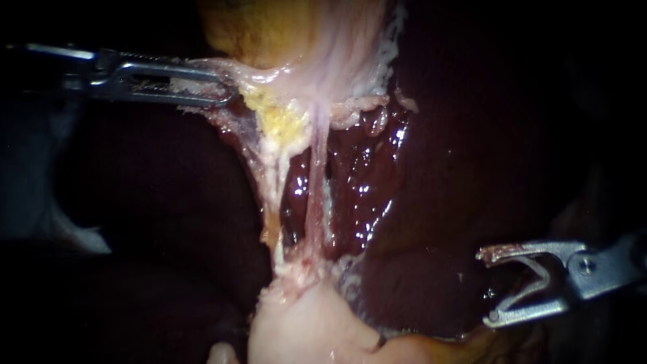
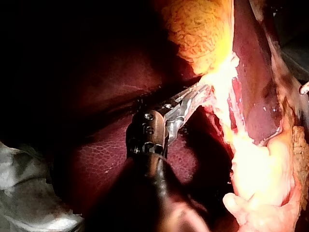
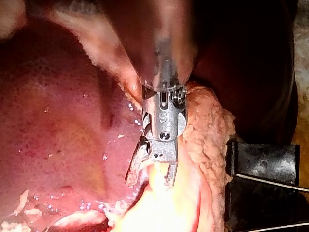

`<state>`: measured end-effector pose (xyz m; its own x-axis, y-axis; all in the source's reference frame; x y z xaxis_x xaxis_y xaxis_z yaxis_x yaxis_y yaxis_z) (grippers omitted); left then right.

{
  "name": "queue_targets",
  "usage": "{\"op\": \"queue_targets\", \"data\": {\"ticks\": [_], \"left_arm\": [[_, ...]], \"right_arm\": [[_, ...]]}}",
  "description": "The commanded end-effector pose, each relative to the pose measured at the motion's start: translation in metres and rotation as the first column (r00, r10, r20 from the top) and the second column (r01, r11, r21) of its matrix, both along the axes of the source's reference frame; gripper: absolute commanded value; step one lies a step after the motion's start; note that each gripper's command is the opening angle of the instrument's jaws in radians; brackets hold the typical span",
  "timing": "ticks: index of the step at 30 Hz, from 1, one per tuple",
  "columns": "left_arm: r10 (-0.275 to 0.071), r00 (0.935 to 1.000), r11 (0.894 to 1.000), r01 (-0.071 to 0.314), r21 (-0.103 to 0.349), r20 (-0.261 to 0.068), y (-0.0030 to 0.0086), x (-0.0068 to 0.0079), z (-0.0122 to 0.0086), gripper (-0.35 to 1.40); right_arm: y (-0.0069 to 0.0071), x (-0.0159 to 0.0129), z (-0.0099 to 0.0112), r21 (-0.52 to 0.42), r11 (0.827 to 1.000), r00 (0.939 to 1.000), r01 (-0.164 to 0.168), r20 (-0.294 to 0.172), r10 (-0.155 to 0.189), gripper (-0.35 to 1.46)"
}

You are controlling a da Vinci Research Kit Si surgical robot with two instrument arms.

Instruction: Clipping first clip left tube

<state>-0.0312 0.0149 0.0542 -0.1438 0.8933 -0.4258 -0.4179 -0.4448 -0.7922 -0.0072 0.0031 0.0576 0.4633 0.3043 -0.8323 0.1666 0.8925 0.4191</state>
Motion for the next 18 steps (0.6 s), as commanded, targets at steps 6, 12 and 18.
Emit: {"op": "queue_targets", "data": {"ticks": [6, 12, 18], "left_arm": [[0.009, 0.9999, 1.0, -0.009, 0.01, 0.009, 0.0006, 0.0019, -0.0017, -0.35], [-0.017, 0.9998, 1.0, 0.017, 0.003, 0.005, 0.0021, 0.0057, -0.0052, -0.35], [-0.035, 0.9994, 0.999, 0.036, -0.006, 0.004, 0.0029, 0.0082, -0.0071, -0.35]], "right_arm": [[0.0, 0.0001, 0.0, 0.0, 1.0, 1.0, -0.001, 0.0, 0.001, 0.5], [0.0, 0.0002, 0.0, 0.001, 1.0, 1.0, -0.001, 0.001, 0.001, 0.5], [0.0001, 0.0007, 0.0, 0.001, 1.0, 1.0, -0.004, 0.002, 0.004, 0.5]]}}
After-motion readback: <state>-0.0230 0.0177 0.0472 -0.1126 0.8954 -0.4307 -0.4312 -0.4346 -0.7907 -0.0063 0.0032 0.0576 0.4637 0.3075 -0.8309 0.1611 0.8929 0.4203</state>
